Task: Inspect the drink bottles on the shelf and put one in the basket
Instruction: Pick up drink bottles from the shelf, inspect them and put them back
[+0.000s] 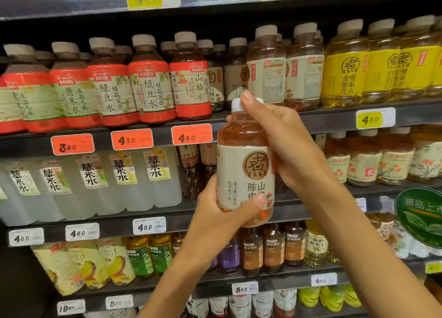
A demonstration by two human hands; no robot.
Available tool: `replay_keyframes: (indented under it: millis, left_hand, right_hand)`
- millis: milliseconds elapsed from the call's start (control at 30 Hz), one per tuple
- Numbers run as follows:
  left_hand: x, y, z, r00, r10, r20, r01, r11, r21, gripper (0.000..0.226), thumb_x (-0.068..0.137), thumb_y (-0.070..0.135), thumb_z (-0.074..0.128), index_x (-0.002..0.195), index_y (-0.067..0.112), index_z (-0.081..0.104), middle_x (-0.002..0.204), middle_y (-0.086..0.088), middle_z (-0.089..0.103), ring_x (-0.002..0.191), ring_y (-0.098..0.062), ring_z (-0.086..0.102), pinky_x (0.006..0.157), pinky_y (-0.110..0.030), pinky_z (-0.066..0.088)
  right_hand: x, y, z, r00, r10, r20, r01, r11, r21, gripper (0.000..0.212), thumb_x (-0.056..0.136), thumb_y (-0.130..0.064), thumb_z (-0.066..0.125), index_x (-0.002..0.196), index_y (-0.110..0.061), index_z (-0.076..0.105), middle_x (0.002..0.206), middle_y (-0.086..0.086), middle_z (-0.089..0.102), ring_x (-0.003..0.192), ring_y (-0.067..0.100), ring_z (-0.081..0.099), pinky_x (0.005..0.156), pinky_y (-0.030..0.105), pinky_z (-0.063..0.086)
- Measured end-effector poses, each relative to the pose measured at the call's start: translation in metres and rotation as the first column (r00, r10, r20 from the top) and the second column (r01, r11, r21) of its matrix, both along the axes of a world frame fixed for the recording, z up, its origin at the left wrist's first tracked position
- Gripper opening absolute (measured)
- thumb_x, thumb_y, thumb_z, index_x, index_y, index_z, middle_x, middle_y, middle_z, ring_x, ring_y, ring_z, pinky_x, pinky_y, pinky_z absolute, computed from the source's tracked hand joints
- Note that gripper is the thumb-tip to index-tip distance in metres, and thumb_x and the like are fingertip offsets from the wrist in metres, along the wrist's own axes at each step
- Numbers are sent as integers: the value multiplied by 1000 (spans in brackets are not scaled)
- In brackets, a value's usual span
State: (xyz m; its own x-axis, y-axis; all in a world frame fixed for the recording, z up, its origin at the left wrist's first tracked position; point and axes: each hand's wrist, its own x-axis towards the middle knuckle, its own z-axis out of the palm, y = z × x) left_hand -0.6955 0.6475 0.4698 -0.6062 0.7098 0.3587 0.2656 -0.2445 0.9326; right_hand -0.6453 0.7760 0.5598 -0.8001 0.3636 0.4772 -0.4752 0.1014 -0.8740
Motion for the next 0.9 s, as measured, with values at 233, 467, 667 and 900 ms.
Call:
replay_keyframes:
  millis: [233, 467, 667, 900]
  left_hand:
    - [8, -10, 1, 900, -240, 364, 239, 970, 49, 99, 47, 50, 91, 129, 14, 47, 117, -9, 70, 111, -24, 66, 95, -41, 52]
    - [3, -13, 3, 920, -234, 314, 234, 972, 38, 84, 55, 48, 87, 124, 15, 53, 114, -6, 71, 107, -18, 67, 82, -23, 55]
    - [3, -10, 6, 972, -152, 180, 154, 988, 2, 47, 69, 41, 75, 113, 29, 65, 114, -1, 72, 107, -18, 67, 82, -22, 54]
    - [3, -11, 10, 779, -357, 515, 280, 934, 224, 58, 58, 43, 87, 109, 18, 73, 115, -17, 69, 104, -32, 68, 75, -40, 58]
  right_hand:
    - [-6, 13, 10, 942, 330, 54, -321, 938, -131, 37, 80, -38, 56, 103, -11, 66, 92, 8, 75, 92, 23, 70, 89, 34, 55]
    - [-11, 15, 0, 974, 228, -11, -227, 958, -174, 27, 80, -31, 62, 97, -11, 67, 80, 6, 70, 92, 31, 63, 89, 40, 53]
    - [-13, 11, 1, 995, 86, 43, -81, 992, -100, 24, 92, -32, 61, 101, -10, 66, 84, 5, 74, 81, 20, 71, 76, 30, 57]
    - [-16, 21, -7, 958, 238, 161, -215, 965, -148, 18, 90, -33, 61, 89, -18, 71, 94, 7, 71, 87, 17, 66, 85, 31, 52]
